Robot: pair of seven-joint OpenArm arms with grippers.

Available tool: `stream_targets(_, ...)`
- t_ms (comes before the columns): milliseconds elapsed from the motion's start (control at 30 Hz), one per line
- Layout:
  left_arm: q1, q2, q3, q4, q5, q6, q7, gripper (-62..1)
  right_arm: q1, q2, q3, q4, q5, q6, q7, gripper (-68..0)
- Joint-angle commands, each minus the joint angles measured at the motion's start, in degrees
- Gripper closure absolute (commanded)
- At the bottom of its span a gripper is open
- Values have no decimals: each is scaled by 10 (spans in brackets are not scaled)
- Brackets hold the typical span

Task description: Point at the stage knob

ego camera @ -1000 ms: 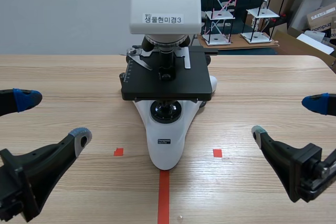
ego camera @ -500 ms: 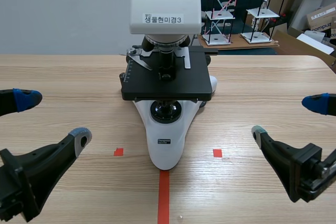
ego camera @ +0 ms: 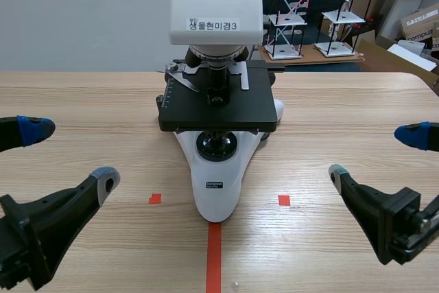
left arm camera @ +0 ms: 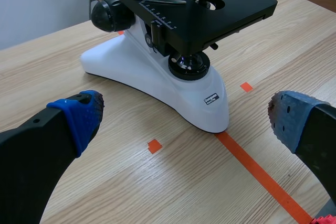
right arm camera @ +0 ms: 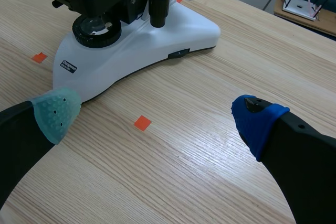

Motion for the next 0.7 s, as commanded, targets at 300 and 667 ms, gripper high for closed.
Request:
stream_targets(300,0,0,0,6,-4,0,-10,-623,-1,6,3,4,6,-2,9,-638)
stream_targets(667,0,0,0,6,-3,0,-45,-623,-1,6,3,4,6,-2,9,-638)
